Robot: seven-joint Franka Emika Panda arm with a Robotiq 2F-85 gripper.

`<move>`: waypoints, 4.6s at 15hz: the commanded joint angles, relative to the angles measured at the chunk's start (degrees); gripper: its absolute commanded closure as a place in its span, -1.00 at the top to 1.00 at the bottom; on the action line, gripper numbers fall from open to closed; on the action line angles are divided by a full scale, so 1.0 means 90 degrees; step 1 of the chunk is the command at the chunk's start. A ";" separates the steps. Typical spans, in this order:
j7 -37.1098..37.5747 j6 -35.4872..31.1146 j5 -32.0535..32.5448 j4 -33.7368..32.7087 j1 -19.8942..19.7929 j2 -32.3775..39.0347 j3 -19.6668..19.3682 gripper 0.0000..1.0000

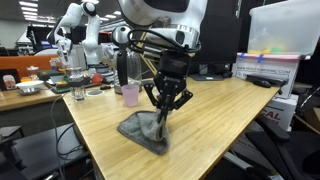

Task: Unfold the towel

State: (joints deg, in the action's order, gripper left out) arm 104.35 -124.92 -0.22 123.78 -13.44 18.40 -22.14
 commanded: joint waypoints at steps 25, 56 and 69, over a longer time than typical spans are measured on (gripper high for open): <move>0.0399 0.0219 -0.0289 0.0166 -0.0173 -0.0051 -0.0002 1.00; 0.0841 0.0020 -0.0771 0.0542 -0.0346 -0.0055 -0.0105 -0.33; 0.0847 -0.0065 -0.0760 0.0520 -0.0343 -0.0090 -0.0104 -0.74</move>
State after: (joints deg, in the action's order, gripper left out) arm 111.63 -124.54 -6.44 128.07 -16.19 18.33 -23.41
